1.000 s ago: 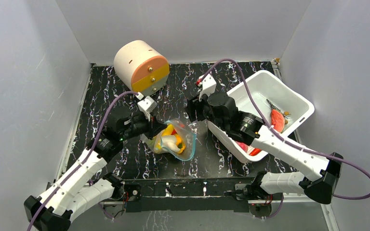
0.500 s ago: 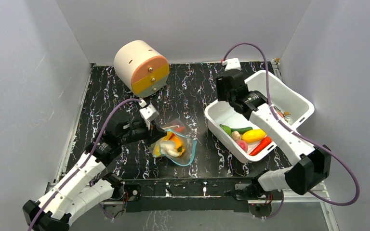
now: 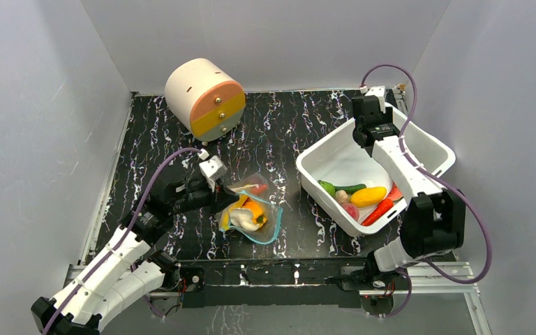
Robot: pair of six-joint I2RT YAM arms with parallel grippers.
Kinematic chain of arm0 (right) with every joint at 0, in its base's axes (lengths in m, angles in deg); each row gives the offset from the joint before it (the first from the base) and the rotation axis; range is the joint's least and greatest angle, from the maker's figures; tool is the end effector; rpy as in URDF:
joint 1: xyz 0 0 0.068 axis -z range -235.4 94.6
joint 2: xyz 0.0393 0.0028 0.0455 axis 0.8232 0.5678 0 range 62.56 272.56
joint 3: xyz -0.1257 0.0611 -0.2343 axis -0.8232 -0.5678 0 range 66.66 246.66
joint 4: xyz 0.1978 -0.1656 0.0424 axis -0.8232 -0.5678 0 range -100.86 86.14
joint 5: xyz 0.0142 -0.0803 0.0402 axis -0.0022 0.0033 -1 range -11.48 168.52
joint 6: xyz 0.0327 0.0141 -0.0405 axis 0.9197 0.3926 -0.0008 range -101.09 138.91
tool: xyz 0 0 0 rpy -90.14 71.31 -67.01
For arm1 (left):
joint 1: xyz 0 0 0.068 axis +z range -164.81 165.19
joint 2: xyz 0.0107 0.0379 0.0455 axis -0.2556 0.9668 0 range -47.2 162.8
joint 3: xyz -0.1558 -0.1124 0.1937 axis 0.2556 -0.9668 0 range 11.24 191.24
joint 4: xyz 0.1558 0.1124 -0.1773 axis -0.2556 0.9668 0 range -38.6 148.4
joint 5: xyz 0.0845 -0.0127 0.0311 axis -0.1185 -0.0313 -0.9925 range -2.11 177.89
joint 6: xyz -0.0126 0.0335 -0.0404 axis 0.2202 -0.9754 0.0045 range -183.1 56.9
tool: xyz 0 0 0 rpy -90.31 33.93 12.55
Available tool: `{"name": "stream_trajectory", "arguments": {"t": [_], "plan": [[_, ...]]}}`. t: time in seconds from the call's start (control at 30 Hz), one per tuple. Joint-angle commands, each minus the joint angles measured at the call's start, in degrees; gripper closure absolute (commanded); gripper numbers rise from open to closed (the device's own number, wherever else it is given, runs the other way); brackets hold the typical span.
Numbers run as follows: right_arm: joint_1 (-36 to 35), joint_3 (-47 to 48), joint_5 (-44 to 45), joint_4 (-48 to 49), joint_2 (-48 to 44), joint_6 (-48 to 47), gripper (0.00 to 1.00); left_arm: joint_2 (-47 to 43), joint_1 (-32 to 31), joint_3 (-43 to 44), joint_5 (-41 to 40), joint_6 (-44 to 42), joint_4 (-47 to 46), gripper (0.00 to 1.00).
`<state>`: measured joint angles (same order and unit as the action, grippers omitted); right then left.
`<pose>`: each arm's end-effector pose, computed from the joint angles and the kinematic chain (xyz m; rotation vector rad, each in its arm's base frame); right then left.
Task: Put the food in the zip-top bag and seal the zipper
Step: Pick up the fake vegetable from the bin.
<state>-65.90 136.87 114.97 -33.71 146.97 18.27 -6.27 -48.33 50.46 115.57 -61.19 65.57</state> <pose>0.3188 0.0376 0.3030 0.0930 2.2378 -0.6467 0.1315 -0.1070 0.3102 0.8460 1.7086 -0.8706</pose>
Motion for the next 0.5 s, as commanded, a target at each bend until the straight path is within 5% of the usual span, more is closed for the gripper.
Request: {"name": "stream_trajectory", "arguments": {"t": [0.0, 0.47], "plan": [[2.5, -0.3, 6.6, 4.1, 2.9, -3.9, 0.53, -1.1, -0.2, -0.5, 0.8, -0.7, -0.5, 1.00], [6.5, -1.9, 10.3, 3.6, 13.4, -1.8, 0.47, -3.0, -0.2, -0.6, -1.1, -1.1, -0.6, 1.00]]}}
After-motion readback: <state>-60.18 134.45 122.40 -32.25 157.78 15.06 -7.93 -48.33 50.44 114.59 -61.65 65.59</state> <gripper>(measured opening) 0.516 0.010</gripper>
